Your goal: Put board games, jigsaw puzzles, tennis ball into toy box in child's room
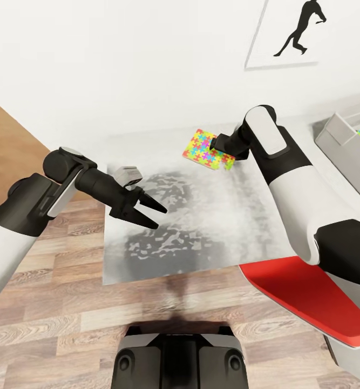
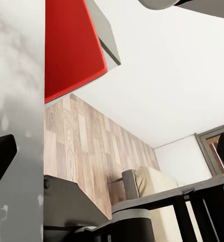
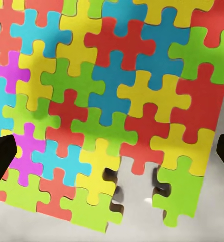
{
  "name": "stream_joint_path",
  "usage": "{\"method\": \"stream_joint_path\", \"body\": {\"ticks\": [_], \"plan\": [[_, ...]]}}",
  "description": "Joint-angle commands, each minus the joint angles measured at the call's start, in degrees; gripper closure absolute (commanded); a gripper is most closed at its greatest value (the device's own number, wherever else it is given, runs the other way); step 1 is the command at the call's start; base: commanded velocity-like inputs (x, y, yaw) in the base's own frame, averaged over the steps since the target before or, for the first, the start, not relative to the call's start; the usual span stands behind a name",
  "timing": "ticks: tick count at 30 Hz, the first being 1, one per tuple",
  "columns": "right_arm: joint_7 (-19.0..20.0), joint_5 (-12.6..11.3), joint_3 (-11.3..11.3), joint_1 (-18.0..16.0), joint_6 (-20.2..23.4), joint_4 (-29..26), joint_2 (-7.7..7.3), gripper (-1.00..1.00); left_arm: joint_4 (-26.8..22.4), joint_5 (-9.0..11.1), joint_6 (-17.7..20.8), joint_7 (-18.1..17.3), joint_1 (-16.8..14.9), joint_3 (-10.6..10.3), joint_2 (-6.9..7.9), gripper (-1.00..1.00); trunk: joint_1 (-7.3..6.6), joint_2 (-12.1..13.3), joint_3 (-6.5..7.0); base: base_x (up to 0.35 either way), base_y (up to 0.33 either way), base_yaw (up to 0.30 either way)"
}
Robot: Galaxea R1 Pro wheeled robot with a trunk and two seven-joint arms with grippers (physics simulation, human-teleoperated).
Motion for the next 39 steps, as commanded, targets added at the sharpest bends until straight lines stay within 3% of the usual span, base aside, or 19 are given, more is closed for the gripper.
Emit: {"method": "stream_joint_path", "body": {"ticks": [1,16,30,39], "plan": [[-0.6,-0.6,0.1,-0.1,0.0,0.0,-0.02,-1.00,0.0,0.0,0.6,-0.2,-0.1,-0.1,0.05,-1.00,0.02,-0.1,-0.06,0.000,0.000,0.000],[-0.6,-0.6,0.2,-0.1,0.0,0.0,0.01,-1.00,0.0,0.0,0.6,-0.2,-0.1,-0.2,0.05,-1.00,0.02,-0.1,-0.06,-0.022,0.097,0.000],[-0.5,-0.6,0.2,-0.1,0.0,0.0,0.07,-1.00,0.0,-0.8,0.6,-0.2,-0.1,-0.3,0.06,-1.00,0.02,-0.1,-0.06,-0.153,0.111,0.000],[-0.2,-0.6,0.1,-0.1,0.0,-0.1,0.00,-1.00,0.0,-1.0,0.6,-0.2,-0.1,-0.1,-0.28,-1.00,0.02,-0.1,-0.06,-0.013,-0.145,0.000]]}}
